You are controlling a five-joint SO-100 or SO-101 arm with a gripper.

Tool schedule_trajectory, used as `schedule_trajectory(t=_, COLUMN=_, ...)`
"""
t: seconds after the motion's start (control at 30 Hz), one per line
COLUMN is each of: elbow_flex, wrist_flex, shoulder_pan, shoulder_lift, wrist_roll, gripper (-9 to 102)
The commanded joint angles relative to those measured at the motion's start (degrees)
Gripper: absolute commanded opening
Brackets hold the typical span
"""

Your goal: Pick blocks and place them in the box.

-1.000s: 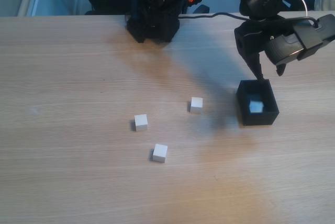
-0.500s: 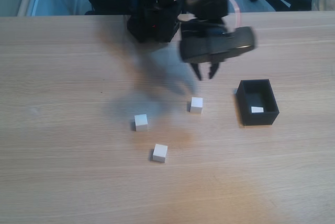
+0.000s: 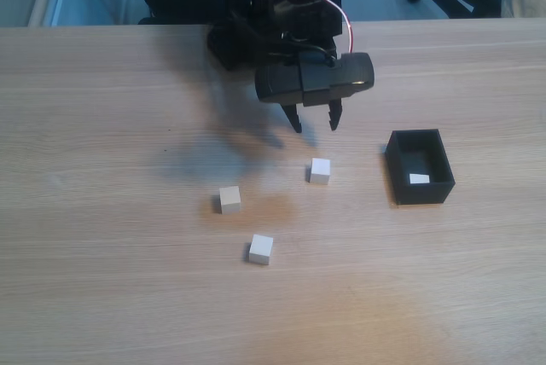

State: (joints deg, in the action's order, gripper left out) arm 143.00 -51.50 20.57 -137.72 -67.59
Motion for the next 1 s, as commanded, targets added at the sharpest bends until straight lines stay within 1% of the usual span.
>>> schedule_trajectory(t=0.0, elbow_flex=-1.23, wrist_flex=2.99, shoulder_pan=-0.26, shoulder_lift=2.72, wrist_roll=0.26, gripper=16)
schedule_trajectory(t=0.37, elbow_flex=-8.09, wrist_flex=8.61, shoulder_pan=-0.35, shoulder_lift=15.03, wrist_roll=0.7, gripper=16)
schedule_trajectory(t=0.97, elbow_flex=-13.54, wrist_flex=13.01, shoulder_pan=0.0, shoulder_lift=26.54, wrist_roll=3.16, gripper=16)
